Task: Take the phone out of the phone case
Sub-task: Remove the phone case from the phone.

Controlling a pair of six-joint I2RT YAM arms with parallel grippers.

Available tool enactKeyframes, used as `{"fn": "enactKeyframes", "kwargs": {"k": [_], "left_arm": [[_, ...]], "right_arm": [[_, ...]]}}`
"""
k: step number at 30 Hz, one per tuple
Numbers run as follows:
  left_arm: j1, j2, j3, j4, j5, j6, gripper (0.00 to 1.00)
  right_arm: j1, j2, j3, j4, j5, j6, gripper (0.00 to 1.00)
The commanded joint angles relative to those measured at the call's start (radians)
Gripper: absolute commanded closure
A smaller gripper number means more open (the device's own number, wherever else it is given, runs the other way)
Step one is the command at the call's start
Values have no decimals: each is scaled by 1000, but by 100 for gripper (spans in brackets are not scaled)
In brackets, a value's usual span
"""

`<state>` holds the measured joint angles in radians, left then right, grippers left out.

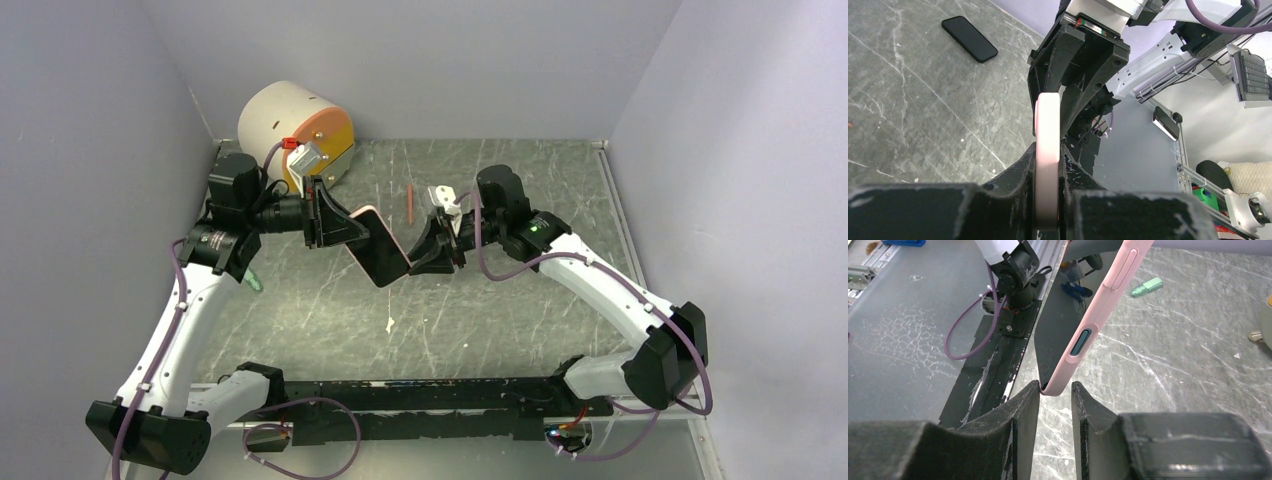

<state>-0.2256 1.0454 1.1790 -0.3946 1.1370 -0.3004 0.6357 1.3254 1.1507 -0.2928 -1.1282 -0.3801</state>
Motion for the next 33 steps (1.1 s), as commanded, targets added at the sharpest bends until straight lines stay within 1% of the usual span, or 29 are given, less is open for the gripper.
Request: {"fn": "enactKeyframes", "kwargs": {"k": [1,5,8,11,15,20,22,25,29,33], "left_arm": [[2,-2,54,35,62,13,98],[2,-6,49,49,70,-3,97],[2,-2,45,74,90,-27,97],[2,6,40,112,125,-63,97],[2,15,43,141,160,-88,97],[2,28,57,129,196,-86,97],[2,35,61,118,207,-80,97],[2,40,69,92,212,-63,97],[2,48,69,101,229,-72,98],[2,58,71,97,245,-70,98]], "right_arm": [[4,2,48,7,-19,-20,67],[6,11,57,-21,-15,-47,72],[10,21,68,-57,-17,-88,79],[13,29,78,-116,-21,-177,86],[21,28,84,-168,-8,-297,100],[33,40,121,-205,43,-363,100],[47,49,140,-248,79,-422,100],[60,63,162,-289,150,-458,100],[81,88,208,-369,250,-537,100],[115,87,212,-387,348,-597,100]]}}
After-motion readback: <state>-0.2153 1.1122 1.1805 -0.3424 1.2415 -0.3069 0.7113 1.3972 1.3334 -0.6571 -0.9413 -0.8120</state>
